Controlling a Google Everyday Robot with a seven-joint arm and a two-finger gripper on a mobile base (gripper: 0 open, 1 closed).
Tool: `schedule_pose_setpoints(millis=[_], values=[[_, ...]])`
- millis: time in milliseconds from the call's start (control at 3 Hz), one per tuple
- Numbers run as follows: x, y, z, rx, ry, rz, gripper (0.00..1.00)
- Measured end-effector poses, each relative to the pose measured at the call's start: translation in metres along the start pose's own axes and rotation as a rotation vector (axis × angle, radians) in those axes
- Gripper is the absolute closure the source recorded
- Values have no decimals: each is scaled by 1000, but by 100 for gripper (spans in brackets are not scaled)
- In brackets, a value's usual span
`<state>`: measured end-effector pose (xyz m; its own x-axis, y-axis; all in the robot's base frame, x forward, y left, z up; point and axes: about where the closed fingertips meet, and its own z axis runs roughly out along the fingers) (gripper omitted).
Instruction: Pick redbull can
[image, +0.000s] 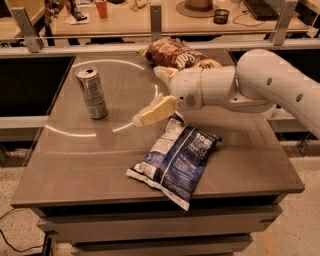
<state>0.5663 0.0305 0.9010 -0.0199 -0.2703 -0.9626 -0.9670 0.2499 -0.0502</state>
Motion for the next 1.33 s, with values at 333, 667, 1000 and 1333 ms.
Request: schedule_pose_setpoints(millis=[333,667,1000,1333], values=[[1,4,30,9,-11,26,0],[-5,4,62,-14,-64,20,0],[-5,4,62,-14,-64,20,0],[-7,2,70,20,-97,36,0]])
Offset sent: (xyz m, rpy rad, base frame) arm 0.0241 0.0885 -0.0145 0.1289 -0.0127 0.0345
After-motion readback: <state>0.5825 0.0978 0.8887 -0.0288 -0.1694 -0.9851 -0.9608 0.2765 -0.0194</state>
